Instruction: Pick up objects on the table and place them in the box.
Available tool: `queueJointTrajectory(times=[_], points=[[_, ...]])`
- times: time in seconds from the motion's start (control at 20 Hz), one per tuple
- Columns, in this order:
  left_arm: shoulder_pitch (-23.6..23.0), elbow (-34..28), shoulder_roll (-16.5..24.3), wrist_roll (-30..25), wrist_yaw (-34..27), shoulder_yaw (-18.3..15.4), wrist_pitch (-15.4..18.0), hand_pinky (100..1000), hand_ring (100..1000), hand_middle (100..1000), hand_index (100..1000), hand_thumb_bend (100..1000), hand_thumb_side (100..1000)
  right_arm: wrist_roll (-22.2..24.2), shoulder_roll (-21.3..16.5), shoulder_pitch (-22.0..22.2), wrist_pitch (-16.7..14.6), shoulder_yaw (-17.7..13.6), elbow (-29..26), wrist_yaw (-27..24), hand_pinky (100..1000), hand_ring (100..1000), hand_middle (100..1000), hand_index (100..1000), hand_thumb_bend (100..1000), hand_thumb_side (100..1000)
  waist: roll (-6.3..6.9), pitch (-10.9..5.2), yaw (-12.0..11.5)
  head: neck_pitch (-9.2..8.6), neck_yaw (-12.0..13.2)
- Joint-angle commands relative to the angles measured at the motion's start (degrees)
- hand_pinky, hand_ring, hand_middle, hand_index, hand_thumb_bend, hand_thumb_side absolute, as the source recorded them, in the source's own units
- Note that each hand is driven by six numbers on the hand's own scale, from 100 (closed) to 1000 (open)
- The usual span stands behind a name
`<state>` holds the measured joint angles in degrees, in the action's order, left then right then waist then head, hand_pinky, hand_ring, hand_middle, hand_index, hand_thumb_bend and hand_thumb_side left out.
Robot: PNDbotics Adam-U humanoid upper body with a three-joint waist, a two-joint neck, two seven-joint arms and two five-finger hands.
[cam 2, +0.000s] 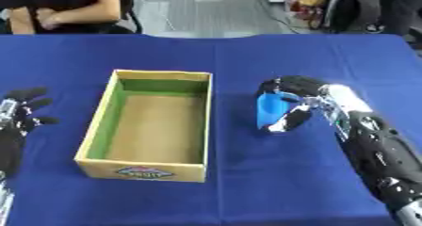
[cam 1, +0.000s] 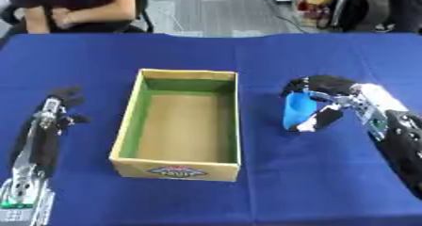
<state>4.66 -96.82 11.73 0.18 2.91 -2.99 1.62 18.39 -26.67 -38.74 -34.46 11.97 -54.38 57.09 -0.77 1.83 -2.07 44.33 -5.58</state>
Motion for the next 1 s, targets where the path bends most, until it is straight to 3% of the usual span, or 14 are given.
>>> queueJointTrajectory(times=[0.05, 0.3, 0.35, 0.55, 1.0], points=[[0.6, -1.0, 0.7, -0.2, 0.1, 0.0, 0.0, 616, 819, 846, 837, 394, 1000, 0.3, -1.6, -0.4, 0.3, -0.4, -0.3, 0.2, 401, 508, 763, 843, 548, 545, 0.09, -0.48, 0.1, -0.21, -0.7], [0.5, -1.0, 0.7, -0.2, 0.1, 0.0, 0.0, 616, 820, 846, 837, 393, 1000, 0.2, -1.7, -0.3, 0.5, -0.4, -0.4, -0.1, 359, 418, 666, 785, 490, 503, 0.10, -0.49, 0.2, -0.21, -0.7], [0.5, -1.0, 0.7, -0.2, 0.1, 0.0, 0.0, 616, 820, 846, 837, 393, 1000, 0.1, -1.7, -0.3, 0.5, -0.4, -0.5, -0.1, 344, 379, 605, 755, 451, 490, 0.10, -0.50, 0.2, -0.21, -0.8], [0.5, -1.0, 0.7, -0.2, 0.1, 0.0, 0.0, 616, 820, 846, 837, 394, 1000, -0.5, -1.8, -0.2, 0.8, -0.4, -0.7, -0.3, 325, 345, 525, 693, 356, 442, 0.10, -0.51, 0.2, -0.21, -0.8], [0.5, -0.9, 0.7, -0.2, 0.1, 0.1, 0.0, 616, 820, 847, 837, 393, 1000, -1.4, -1.8, -0.1, 0.8, -0.5, -0.7, -0.3, 303, 322, 452, 627, 327, 435, 0.10, -0.50, 0.2, -0.21, -0.8]])
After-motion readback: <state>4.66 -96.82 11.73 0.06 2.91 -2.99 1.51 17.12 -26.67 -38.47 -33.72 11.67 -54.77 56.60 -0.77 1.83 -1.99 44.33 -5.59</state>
